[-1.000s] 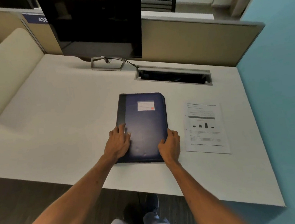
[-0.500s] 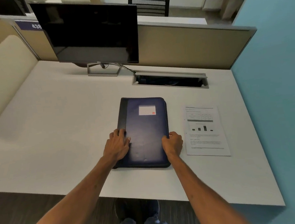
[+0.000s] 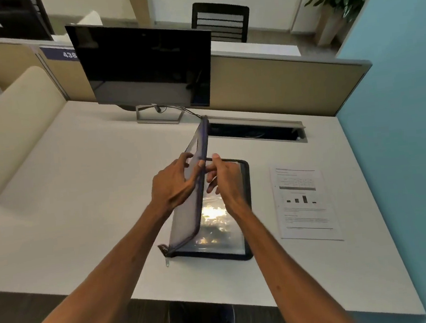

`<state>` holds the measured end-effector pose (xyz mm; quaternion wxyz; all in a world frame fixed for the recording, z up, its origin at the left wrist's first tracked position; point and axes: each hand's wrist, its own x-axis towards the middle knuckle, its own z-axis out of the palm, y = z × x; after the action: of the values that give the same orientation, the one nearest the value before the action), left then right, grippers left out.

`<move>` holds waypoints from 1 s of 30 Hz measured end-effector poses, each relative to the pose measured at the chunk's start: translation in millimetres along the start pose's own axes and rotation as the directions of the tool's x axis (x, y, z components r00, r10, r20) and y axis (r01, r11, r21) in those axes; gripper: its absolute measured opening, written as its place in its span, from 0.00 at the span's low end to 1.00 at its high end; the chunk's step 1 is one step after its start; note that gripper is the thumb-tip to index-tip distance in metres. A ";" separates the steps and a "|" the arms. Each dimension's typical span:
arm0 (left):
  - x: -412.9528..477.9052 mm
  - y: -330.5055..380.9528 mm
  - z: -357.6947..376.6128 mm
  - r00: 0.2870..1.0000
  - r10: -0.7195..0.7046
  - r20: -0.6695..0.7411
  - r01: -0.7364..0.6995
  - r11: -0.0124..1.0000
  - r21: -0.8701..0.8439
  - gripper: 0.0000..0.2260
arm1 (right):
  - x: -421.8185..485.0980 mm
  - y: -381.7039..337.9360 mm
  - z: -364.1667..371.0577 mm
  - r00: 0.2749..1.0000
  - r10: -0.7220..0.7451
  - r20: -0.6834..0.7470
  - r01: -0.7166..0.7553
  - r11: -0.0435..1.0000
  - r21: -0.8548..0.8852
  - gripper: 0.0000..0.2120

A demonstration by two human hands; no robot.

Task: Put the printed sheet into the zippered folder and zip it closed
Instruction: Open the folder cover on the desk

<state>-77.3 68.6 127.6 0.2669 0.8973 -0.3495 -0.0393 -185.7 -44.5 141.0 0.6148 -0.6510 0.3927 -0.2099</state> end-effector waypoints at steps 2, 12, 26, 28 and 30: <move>7.5 -9.5 -21.2 0.998 -0.043 -0.039 0.042 0.999 -0.024 0.32 | -4.9 -4.9 23.2 0.995 -0.064 0.082 0.059 0.996 0.061 0.22; 18.9 -93.2 -97.4 0.981 -0.186 0.048 0.189 0.979 -0.073 0.22 | -12.7 25.5 105.4 0.895 -0.084 0.438 0.216 0.941 -0.260 0.19; -5.4 -167.9 -74.7 0.906 -0.423 0.003 0.410 0.879 0.241 0.22 | -25.1 84.8 127.0 0.781 -0.080 0.619 0.544 0.573 -0.613 0.30; -15.7 -172.6 -65.5 0.900 -0.434 0.047 0.412 0.880 0.236 0.31 | -28.6 96.0 127.4 0.767 -0.028 0.641 0.562 0.512 -0.650 0.32; -26.5 -178.1 -55.5 0.899 -0.431 0.074 0.408 0.887 0.217 0.34 | -32.4 107.0 128.1 0.752 0.014 0.659 0.579 0.465 -0.670 0.33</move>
<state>25.0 220.0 81.8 0.1408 0.9694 -0.1646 -0.1155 -135.6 68.8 24.5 0.2580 -0.9528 0.1137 0.1128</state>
